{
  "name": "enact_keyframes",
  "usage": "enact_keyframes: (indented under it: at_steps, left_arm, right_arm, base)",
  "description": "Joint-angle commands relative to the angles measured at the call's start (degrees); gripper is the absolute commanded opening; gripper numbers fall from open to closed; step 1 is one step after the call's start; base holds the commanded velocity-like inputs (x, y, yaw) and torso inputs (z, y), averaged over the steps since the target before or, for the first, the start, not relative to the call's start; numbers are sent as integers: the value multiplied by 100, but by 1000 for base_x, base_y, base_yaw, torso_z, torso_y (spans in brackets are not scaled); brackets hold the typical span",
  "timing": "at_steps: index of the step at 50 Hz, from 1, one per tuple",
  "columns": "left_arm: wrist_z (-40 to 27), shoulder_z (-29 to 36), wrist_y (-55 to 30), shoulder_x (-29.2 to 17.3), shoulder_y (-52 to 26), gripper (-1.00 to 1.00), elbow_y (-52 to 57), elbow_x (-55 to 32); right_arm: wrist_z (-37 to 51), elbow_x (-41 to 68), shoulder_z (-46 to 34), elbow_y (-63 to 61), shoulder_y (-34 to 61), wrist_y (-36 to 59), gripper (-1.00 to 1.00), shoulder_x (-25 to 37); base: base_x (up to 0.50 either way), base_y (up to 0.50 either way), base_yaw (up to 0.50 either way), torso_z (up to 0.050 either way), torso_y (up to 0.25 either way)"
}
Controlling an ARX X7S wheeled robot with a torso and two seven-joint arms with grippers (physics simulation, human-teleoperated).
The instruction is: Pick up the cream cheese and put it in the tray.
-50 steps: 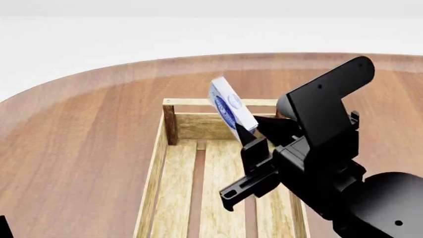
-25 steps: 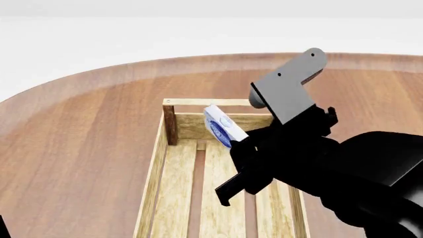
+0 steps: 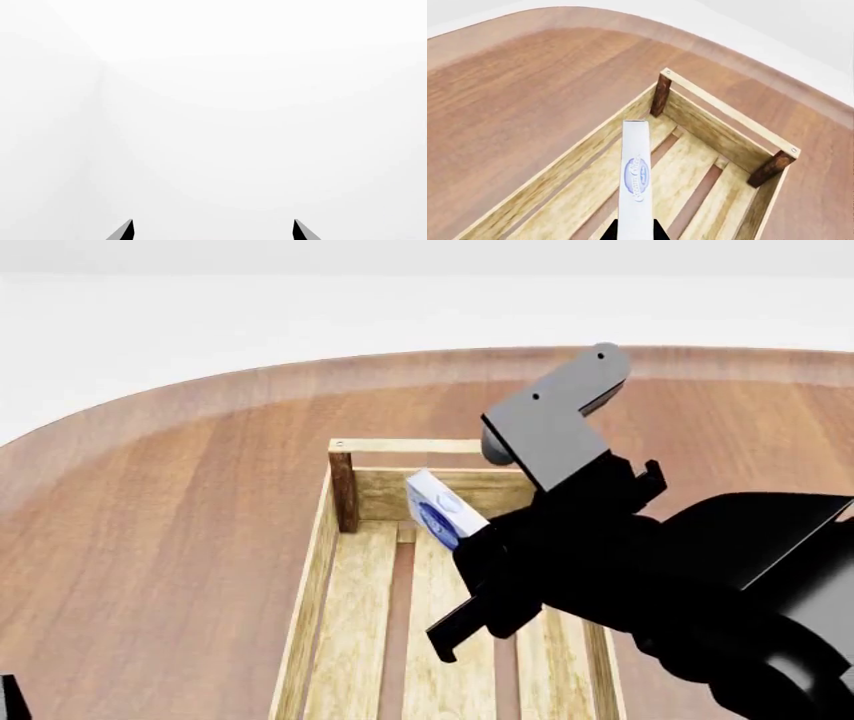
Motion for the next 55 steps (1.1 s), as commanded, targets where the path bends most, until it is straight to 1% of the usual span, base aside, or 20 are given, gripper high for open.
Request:
enact_keyframes:
  at_steps: [1,24,39,55]
  left_arm:
    - [-24,8,-46,19,0,100,3,134]
    - [-86,6,-161,56,0,100,27,359]
    - [-132,-3,-276,87,-25,100,45,462]
    - [-148,-9,-121,31,16,100,73,384]
  right_arm:
    - [-26,-136,-39,0,39,-52,-100,14]
    - [14,-154,-53,5,21,-121,-100,70]
    - [7,-226,-148,-1,47,-164,-100,54]
    - [41,-184,-155,-72,83,-139,-100,69]
  base:
    - [0,0,0,0,0]
    - [0,0,0,0,0]
    - [0,0,0,0,-98]
    - [-1,0,0,0,-129]
